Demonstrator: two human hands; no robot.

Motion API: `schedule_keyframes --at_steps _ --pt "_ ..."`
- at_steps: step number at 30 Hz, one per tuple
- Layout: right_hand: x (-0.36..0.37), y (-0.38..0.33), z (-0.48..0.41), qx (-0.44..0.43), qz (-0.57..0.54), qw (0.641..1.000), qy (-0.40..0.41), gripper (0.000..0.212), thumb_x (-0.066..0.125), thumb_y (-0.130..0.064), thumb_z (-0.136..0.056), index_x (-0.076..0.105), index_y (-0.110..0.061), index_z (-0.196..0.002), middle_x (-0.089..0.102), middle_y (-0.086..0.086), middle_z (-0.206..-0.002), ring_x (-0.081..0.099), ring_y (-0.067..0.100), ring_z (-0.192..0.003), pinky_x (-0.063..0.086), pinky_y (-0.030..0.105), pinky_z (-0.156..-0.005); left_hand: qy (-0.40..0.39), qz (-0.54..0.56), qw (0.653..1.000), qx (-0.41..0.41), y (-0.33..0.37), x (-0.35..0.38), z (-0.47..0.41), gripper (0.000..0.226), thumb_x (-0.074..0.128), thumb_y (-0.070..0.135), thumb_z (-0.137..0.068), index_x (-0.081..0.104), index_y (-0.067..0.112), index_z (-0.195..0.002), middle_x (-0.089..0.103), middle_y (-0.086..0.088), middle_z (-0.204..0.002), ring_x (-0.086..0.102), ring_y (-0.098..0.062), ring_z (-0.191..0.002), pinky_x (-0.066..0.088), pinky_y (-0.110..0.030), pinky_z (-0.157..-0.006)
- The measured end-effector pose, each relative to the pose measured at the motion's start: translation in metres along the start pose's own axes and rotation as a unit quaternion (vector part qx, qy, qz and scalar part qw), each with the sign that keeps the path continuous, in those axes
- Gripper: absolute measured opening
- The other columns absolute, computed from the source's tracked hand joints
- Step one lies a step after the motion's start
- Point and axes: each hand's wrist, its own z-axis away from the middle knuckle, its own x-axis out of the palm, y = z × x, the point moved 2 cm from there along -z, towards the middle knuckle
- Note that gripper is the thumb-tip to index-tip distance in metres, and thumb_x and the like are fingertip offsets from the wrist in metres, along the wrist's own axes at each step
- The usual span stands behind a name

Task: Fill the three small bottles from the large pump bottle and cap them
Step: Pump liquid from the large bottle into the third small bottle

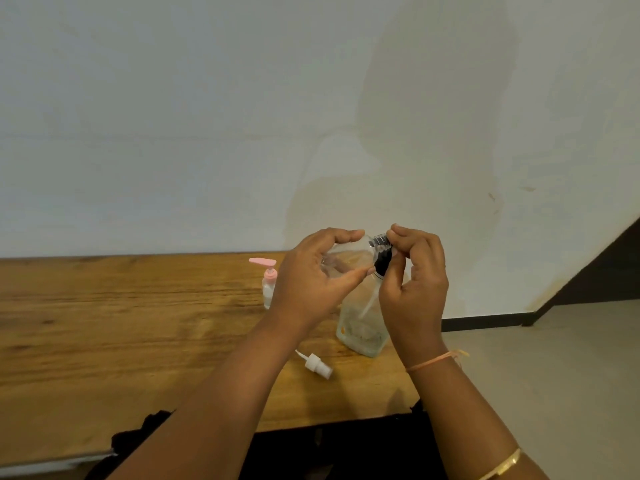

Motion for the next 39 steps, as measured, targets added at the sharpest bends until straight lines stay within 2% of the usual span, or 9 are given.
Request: schedule_keyframes --at_steps 6,10,15,19,23,26,29,34,39 --pt "0.004 0.010 0.007 -0.016 0.003 1.000 -0.022 0.023 0.042 -0.006 -0.088 0.061 0.000 -0.101 0.054 0.006 -0.105 0.053 0.014 -0.102 0.043 0.013 -0.091 -0.011 -0.009 1.000 -0.010 -0.005 0.001 0.002 0.041 0.081 0.027 -0.071 0.056 0.048 -0.097 0.062 0.026 -0.106 0.062 0.001 -0.085 0.051 -0.014 -0.078" --pt "0.004 0.004 0.005 -0.002 -0.001 1.000 -0.003 0.022 0.045 0.003 -0.086 0.062 -0.001 -0.101 0.052 0.000 -0.106 0.055 0.017 -0.102 0.047 0.021 -0.090 -0.004 -0.008 1.000 -0.009 -0.001 0.000 0.003 0.042 0.081 0.027 -0.071 0.057 0.045 -0.101 0.062 0.020 -0.111 0.064 -0.001 -0.075 0.051 -0.011 -0.071" --pt "-0.001 -0.003 0.001 -0.004 0.000 1.000 0.009 0.023 0.047 0.008 -0.083 0.062 -0.001 -0.097 0.053 0.000 -0.104 0.056 0.020 -0.101 0.044 0.014 -0.088 -0.001 -0.023 1.000 0.015 0.003 0.000 0.002 0.042 0.081 0.026 -0.071 0.059 0.038 -0.105 0.063 0.019 -0.110 0.065 -0.001 -0.077 0.042 0.000 -0.073" --pt "0.001 0.002 0.003 0.003 -0.002 1.000 0.000 0.023 0.047 0.008 -0.084 0.062 -0.001 -0.100 0.051 -0.001 -0.106 0.056 0.019 -0.103 0.046 0.019 -0.089 -0.005 -0.014 1.000 0.001 0.001 0.001 0.001 0.041 0.081 0.027 -0.071 0.059 0.041 -0.103 0.063 0.018 -0.112 0.064 -0.001 -0.072 0.049 -0.008 -0.069" --pt "0.005 0.008 0.007 -0.011 0.011 1.000 -0.010 0.024 0.042 -0.001 -0.087 0.061 -0.001 -0.102 0.052 0.001 -0.106 0.052 0.013 -0.104 0.045 0.020 -0.091 -0.013 -0.009 1.000 -0.009 -0.003 0.001 0.002 0.042 0.081 0.025 -0.071 0.057 0.046 -0.097 0.061 0.027 -0.104 0.063 0.004 -0.088 0.046 -0.005 -0.073" --pt "0.005 0.005 0.007 0.005 -0.002 1.000 -0.005 0.024 0.045 0.008 -0.084 0.061 0.000 -0.100 0.052 0.001 -0.106 0.055 0.019 -0.102 0.046 0.020 -0.090 -0.012 -0.013 1.000 -0.010 -0.003 0.001 0.002 0.043 0.081 0.025 -0.071 0.055 0.048 -0.096 0.061 0.027 -0.104 0.062 0.006 -0.084 0.046 -0.005 -0.072" --pt "0.001 -0.004 0.005 0.021 -0.018 1.000 0.006 0.025 0.046 0.011 -0.082 0.062 0.000 -0.098 0.052 0.001 -0.104 0.056 0.022 -0.101 0.044 0.014 -0.089 -0.003 -0.012 1.000 0.005 -0.001 0.000 0.003 0.043 0.082 0.027 -0.070 0.056 0.048 -0.098 0.063 0.021 -0.108 0.063 0.003 -0.081 0.049 -0.009 -0.075" --pt "-0.005 -0.006 0.001 0.017 -0.014 1.000 0.007 0.024 0.048 0.011 -0.082 0.063 0.000 -0.098 0.054 0.003 -0.103 0.057 0.023 -0.100 0.041 0.007 -0.088 0.000 -0.025 1.000 0.016 0.003 0.001 0.002 0.043 0.082 0.028 -0.070 0.058 0.045 -0.101 0.065 0.018 -0.108 0.065 0.000 -0.077 0.042 -0.002 -0.076" --pt "0.003 0.005 0.003 -0.002 0.003 1.000 -0.015 0.022 0.045 0.000 -0.087 0.063 0.001 -0.099 0.055 0.007 -0.103 0.056 0.020 -0.100 0.045 0.017 -0.090 -0.009 -0.014 1.000 -0.009 -0.003 0.000 0.001 0.040 0.081 0.028 -0.070 0.058 0.045 -0.098 0.064 0.020 -0.110 0.065 -0.005 -0.081 0.047 -0.008 -0.080"
